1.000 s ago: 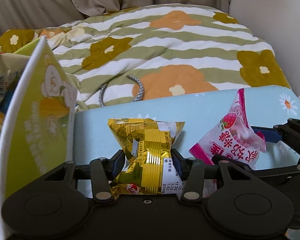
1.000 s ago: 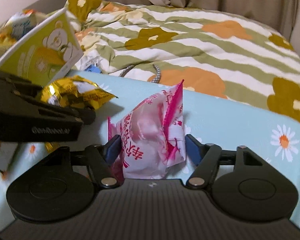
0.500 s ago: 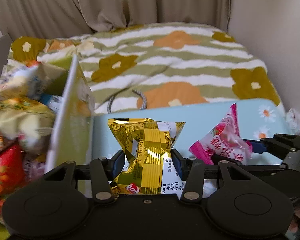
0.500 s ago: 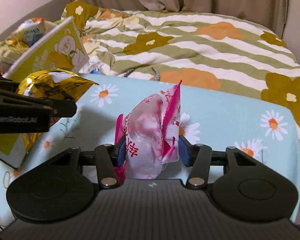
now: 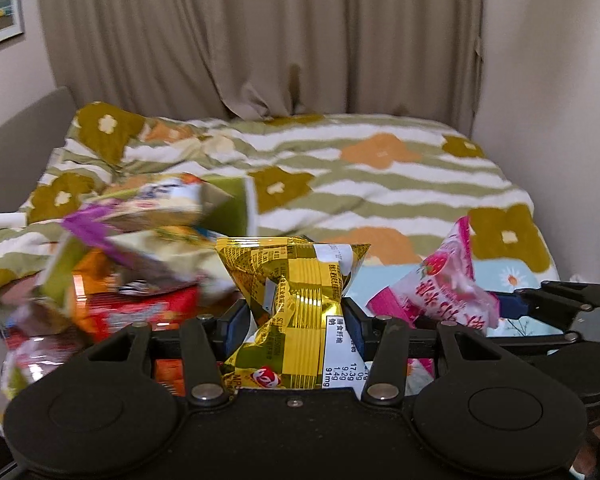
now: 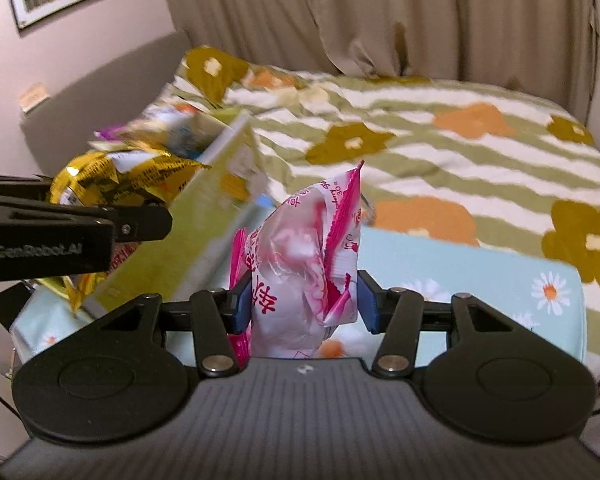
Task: Organize snacks
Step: 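Carry gold bag and pink-white bag into the box and release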
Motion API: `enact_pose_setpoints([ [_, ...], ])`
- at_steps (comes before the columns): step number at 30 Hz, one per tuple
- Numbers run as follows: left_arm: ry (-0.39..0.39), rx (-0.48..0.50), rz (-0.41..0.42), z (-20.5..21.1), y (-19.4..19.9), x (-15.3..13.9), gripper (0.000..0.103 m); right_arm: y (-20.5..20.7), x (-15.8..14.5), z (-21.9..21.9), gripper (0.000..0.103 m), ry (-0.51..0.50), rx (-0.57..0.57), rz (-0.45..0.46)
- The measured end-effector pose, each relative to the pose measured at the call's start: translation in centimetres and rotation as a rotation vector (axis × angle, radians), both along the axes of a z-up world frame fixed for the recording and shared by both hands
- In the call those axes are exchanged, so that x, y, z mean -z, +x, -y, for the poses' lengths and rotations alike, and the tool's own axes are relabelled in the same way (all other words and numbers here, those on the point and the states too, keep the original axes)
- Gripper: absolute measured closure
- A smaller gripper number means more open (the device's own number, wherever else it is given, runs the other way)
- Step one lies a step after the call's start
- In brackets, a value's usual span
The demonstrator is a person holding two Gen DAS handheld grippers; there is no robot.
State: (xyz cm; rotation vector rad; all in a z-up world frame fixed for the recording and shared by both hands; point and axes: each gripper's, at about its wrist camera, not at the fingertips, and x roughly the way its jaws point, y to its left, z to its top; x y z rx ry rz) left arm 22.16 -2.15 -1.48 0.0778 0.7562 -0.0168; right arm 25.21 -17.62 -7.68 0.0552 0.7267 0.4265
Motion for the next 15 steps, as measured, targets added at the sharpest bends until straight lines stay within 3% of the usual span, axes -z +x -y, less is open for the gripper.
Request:
enact_pose_setpoints([
  [15,-0.079,-0.006,0.105,-12.9,-2.7,-5.2,0.05,-2.7,-9.2,-10.5,0.037,0.097,0.003,0.098],
])
